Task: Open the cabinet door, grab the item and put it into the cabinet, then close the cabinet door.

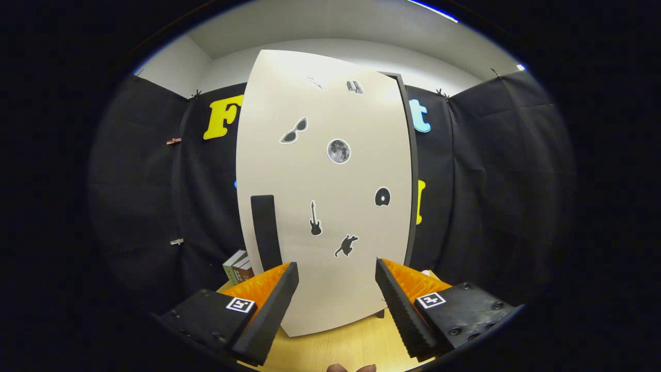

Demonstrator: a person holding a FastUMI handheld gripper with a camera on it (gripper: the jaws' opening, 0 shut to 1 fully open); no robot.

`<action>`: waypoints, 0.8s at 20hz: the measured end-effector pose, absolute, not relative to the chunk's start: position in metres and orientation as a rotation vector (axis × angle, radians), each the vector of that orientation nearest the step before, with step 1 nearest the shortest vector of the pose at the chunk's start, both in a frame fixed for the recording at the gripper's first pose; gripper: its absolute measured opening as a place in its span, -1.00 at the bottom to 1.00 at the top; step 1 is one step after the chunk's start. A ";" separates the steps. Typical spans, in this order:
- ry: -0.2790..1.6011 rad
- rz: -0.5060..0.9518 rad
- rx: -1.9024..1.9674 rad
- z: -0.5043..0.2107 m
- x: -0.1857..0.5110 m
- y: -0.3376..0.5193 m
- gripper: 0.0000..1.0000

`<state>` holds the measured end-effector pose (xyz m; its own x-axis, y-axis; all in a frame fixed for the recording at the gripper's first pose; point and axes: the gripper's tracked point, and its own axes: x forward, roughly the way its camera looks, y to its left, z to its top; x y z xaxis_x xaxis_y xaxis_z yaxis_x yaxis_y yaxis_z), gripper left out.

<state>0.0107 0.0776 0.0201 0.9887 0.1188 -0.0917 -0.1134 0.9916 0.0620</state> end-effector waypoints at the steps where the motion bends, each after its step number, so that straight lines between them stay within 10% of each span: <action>1: 0.093 0.115 0.054 0.021 0.011 0.077 0.95; 16: 0.078 0.090 0.037 0.020 0.018 0.066 0.95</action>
